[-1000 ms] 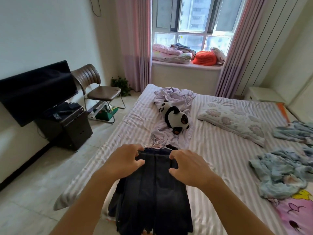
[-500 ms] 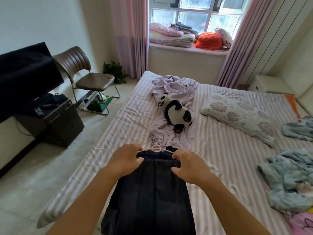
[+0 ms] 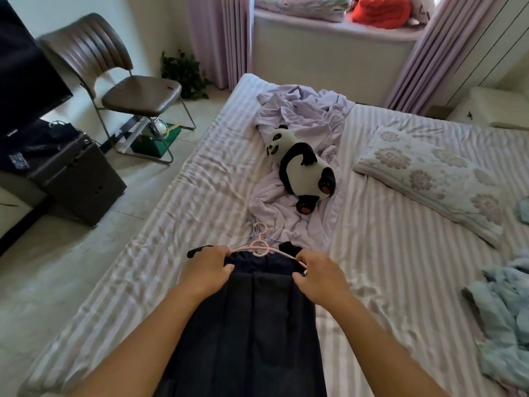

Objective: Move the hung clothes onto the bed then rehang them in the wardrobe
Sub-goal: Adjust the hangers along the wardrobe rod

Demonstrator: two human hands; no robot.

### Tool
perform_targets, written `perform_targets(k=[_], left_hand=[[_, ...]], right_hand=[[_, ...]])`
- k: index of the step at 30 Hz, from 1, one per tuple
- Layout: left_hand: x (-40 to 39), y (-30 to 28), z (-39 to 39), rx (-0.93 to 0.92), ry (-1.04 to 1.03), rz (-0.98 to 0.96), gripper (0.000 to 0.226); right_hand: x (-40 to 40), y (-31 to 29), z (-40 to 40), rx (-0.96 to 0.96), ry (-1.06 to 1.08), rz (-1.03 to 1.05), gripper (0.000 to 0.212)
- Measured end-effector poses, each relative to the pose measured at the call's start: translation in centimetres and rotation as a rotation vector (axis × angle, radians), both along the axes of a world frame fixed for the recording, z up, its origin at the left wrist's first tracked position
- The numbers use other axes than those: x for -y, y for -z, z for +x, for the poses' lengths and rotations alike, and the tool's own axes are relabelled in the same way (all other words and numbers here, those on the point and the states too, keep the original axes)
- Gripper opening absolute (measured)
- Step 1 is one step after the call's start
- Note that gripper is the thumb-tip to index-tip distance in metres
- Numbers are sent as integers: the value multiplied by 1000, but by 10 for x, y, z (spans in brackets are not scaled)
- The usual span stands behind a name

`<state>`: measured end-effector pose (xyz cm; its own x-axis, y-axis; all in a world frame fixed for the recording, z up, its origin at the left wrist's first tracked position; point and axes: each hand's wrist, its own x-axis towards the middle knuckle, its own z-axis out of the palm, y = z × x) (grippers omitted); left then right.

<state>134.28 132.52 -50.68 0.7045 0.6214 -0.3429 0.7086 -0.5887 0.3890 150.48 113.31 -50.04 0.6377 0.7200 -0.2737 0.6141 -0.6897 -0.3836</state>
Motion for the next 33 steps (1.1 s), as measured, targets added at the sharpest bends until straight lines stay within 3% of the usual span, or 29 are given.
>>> perform_targets(k=[13,18,25,29,33], left_hand=[[-71,172,50,-169,-29,-77,37],[-82,216,63,-164,-56,-85,50],[-87,251,65,-202,-60,-78,58],[-88,259,67,-250,-55,-35,57],[-97,254,70,-137,-179,-50,25]], right_hand=[[-50,187,79,-170,132,-117,38],[-60,240,95,-268,149,-188,76],[-70,278,104,-196,88,-333,91],[-77,281,107,-187,125,-314,77],[-72,275,119,-328,255,-180,46]])
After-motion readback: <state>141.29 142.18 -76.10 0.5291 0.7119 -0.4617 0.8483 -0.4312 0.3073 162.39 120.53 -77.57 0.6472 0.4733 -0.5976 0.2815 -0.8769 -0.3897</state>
